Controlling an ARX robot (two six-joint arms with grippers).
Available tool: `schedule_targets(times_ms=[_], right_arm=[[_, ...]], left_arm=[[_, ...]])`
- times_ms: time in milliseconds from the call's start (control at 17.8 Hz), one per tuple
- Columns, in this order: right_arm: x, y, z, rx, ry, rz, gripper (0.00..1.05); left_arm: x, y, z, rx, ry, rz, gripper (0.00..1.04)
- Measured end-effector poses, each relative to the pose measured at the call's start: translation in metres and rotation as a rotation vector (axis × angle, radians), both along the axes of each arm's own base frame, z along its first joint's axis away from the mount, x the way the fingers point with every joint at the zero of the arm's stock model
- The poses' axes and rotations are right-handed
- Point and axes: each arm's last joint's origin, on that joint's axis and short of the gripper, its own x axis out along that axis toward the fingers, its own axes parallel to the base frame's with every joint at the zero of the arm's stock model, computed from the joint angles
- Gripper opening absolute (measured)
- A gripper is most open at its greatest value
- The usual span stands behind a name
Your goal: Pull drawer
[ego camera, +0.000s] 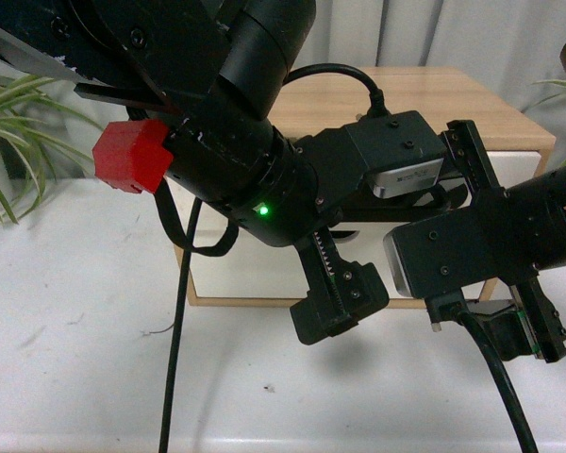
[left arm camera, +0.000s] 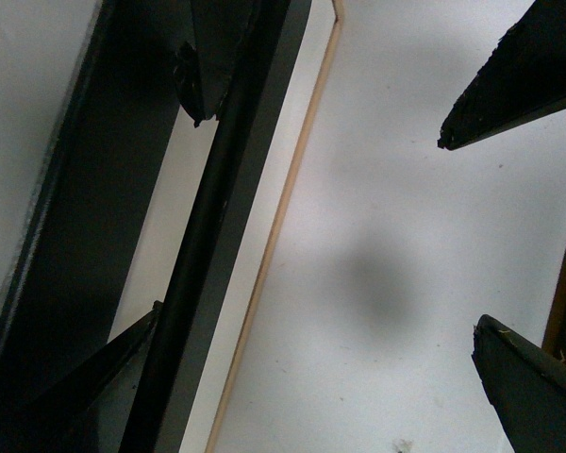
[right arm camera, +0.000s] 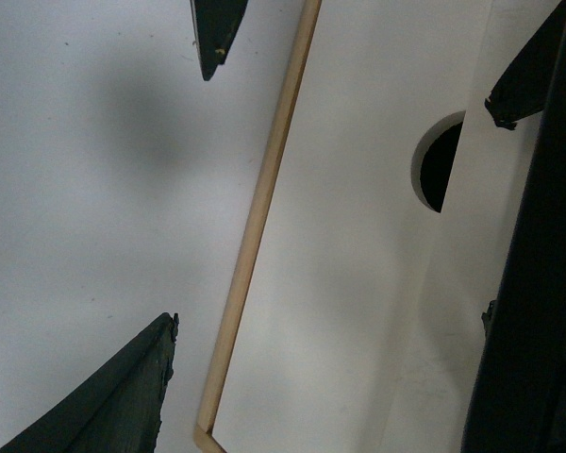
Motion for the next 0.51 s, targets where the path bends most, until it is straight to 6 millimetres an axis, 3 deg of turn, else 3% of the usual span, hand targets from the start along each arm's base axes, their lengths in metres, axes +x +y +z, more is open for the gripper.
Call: schedule_targets(times_ms=[507], right_arm=[[-0.036, -0.009, -0.003, 0.012, 0.042, -0.031, 0.98]], left_arm=[[-0.030, 0.008, -0.001, -0.041, 0.035, -0.021, 0.98]])
